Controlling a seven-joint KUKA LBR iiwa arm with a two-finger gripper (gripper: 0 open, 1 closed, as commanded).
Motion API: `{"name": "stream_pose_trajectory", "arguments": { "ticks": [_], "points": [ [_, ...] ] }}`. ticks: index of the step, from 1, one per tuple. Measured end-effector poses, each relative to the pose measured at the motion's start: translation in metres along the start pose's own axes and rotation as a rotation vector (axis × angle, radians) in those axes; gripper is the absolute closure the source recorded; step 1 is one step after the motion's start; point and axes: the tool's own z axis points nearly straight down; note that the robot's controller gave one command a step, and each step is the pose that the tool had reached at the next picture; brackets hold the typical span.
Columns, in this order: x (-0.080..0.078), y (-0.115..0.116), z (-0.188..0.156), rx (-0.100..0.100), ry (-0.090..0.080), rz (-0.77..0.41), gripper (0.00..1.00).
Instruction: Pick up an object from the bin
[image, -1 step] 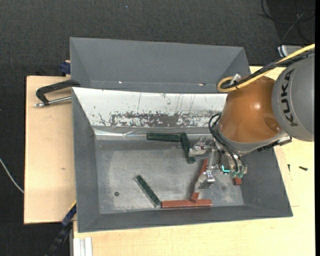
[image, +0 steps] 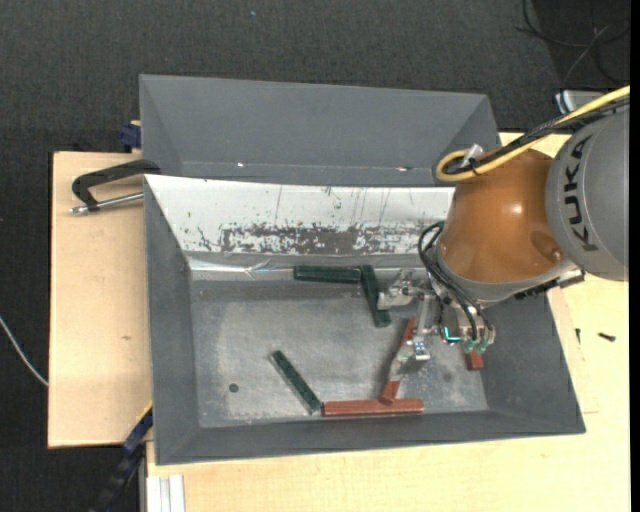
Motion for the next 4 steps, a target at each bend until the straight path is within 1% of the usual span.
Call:
{"name": "stream_pose_trajectory", "arguments": {
  "ticks": [1, 2, 3, 4],
  "points": [
    [-0.022, -0.032, 0.083, 0.000, -0.018, -0.111, 1.00],
    [-0.012, -0.033, 0.086, 0.000, 0.021, -0.114, 0.00],
    [-0.012, -0.033, 0.086, -0.001, 0.020, -0.113, 0.00],
    [-0.017, -0.045, 0.047, -0.002, 0.006, -0.189, 0.00]
  ]
}}
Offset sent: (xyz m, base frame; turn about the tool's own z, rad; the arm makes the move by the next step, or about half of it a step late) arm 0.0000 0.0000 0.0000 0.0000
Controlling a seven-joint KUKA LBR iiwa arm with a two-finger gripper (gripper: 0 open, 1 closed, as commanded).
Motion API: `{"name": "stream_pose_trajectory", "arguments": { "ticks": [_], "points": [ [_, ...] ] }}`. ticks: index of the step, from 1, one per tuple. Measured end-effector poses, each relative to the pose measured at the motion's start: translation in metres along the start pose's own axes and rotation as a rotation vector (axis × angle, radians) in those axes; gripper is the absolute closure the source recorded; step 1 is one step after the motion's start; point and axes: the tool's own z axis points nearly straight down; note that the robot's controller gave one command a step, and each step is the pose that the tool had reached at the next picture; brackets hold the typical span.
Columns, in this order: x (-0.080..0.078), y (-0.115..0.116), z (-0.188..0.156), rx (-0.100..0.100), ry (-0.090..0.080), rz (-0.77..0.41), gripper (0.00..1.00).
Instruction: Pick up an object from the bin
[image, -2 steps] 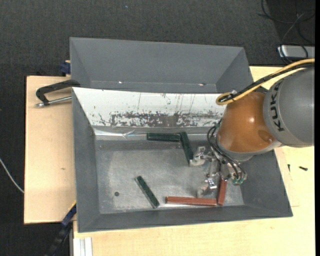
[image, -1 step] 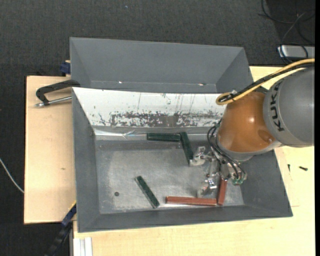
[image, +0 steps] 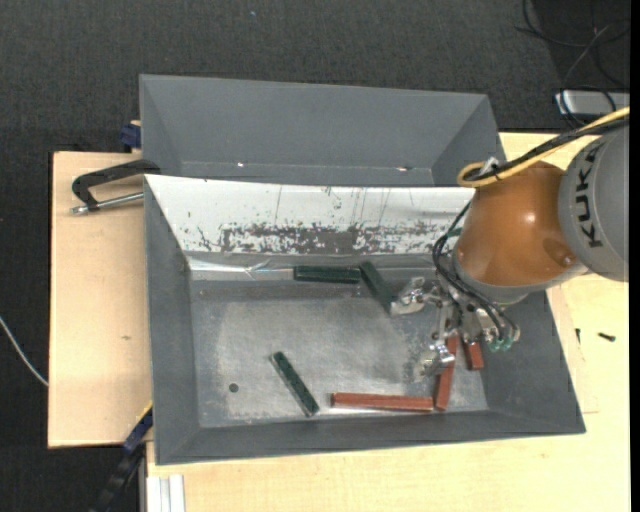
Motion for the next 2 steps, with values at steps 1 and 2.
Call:
{"name": "stream_pose_trajectory", "arguments": {
  "ticks": [1, 2],
  "points": [
    [0.006, -0.026, -0.009, 0.007, -0.016, -0.161, 0.00],
    [0.016, -0.063, 0.000, 0.003, -0.009, -0.194, 0.00]
  ]
}}
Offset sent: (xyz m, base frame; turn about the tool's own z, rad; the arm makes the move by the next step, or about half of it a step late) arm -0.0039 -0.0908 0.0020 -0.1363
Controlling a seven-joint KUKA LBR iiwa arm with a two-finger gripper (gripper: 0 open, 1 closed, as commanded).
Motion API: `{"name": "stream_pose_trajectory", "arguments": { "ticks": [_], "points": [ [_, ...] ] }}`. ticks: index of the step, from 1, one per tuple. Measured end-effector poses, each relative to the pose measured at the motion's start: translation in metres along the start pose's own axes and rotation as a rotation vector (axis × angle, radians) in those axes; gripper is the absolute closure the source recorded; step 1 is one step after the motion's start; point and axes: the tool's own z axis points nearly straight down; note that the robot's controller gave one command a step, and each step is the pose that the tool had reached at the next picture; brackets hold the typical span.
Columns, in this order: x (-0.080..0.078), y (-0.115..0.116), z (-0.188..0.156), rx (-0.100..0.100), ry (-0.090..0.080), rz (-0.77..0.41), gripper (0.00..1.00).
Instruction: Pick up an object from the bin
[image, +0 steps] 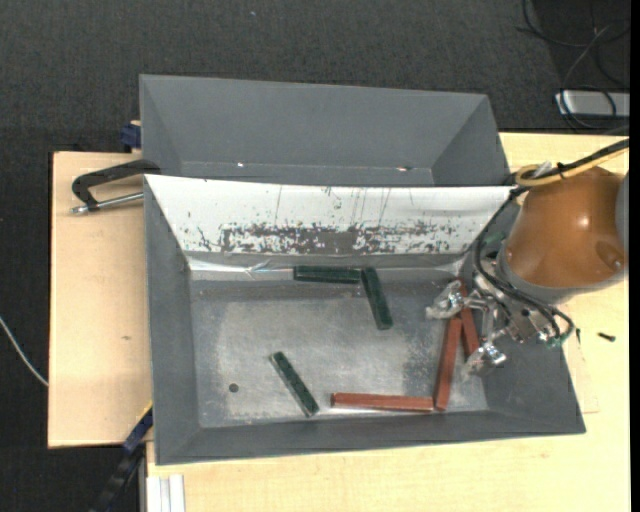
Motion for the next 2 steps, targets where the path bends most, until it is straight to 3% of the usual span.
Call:
{"name": "stream_pose_trajectory", "arguments": {
  "ticks": [1, 2],
  "points": [
    [0.0074, -0.0093, 0.0367, 0.002, 0.000, -0.295, 1.00],
    [0.0073, -0.0092, 0.0369, 0.002, -0.001, -0.295, 1.00]
  ]
}}
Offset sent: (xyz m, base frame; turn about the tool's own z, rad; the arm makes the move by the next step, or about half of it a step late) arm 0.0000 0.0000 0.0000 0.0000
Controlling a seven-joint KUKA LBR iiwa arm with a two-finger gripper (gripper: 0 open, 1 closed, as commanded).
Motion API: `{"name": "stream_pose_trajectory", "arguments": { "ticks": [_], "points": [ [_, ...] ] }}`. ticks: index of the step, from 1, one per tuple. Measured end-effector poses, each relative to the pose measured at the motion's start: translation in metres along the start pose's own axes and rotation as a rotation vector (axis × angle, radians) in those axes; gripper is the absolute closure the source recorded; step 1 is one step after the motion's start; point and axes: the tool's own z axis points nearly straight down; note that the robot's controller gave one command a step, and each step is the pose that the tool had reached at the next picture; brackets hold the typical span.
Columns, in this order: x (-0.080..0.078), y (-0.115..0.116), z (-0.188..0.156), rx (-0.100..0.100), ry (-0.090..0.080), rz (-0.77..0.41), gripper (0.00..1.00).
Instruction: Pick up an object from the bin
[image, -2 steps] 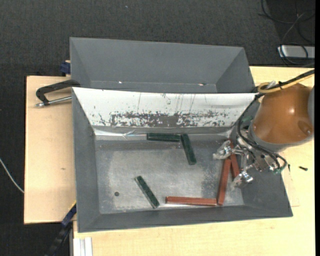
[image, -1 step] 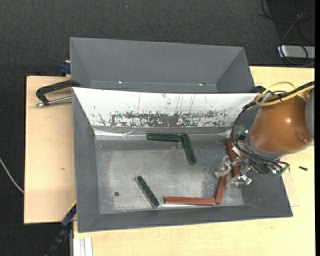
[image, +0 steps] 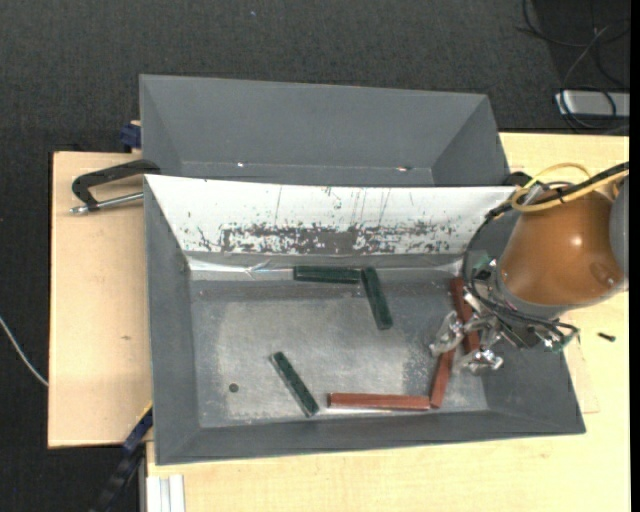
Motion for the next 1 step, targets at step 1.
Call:
{"name": "stream_pose_trajectory", "arguments": {
  "ticks": [1],
  "points": [
    [-0.0170, -0.0105, -0.1768, 0.008, -0.006, -0.182, 1.00]
  ]
}}
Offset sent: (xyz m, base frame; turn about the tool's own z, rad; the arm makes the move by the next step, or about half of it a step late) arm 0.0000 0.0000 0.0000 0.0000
